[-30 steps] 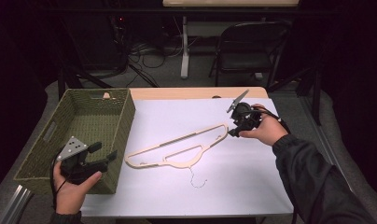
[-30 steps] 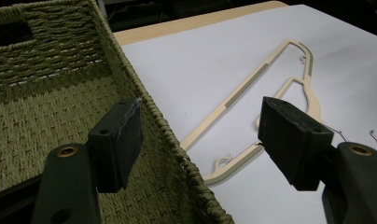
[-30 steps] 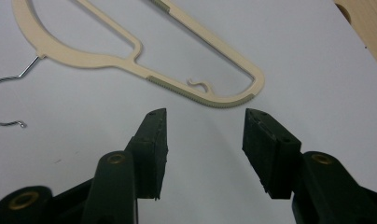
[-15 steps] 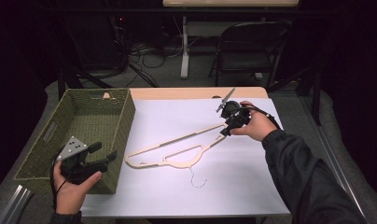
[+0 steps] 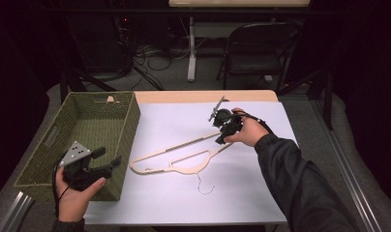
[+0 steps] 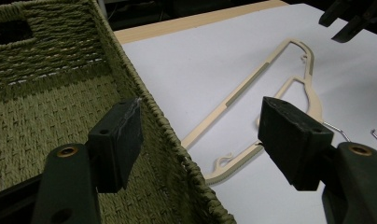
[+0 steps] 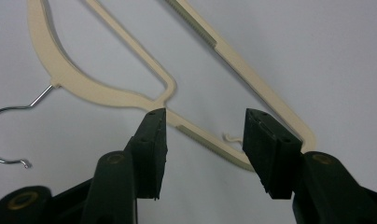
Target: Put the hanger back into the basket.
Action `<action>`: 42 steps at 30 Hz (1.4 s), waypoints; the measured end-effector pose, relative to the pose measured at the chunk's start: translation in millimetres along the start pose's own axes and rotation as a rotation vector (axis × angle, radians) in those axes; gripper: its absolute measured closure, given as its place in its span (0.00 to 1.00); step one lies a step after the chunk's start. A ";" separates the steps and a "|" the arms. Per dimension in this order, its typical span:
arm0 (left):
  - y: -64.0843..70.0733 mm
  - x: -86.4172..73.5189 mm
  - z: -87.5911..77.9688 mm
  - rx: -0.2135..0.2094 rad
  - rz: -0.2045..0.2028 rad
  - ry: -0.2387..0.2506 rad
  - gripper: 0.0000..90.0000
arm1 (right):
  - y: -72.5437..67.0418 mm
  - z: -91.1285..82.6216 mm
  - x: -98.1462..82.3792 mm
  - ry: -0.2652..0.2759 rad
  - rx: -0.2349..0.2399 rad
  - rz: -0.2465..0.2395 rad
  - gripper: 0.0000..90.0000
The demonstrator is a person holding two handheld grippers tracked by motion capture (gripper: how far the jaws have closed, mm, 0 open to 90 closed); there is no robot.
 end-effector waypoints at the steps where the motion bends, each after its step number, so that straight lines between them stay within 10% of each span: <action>1: 0.0 0.0 0.0 0.000 0.000 0.000 0.34 | 0.0 0.0 0.0 0.000 0.000 0.000 0.55; 42: -3.9 -2.2 -0.2 0.009 -0.012 -0.003 0.34 | -35.9 80.9 21.2 -0.068 0.081 -0.128 0.59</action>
Point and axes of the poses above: each handheld gripper's, and its own axes: z roughly forward along the jaws, x roughly out of its top, y roughly to its right, the point moved 6 cm from there along z, roughly forward along the jaws, and after that the axes turned 12 degrees about z, right-handed, at the moved point
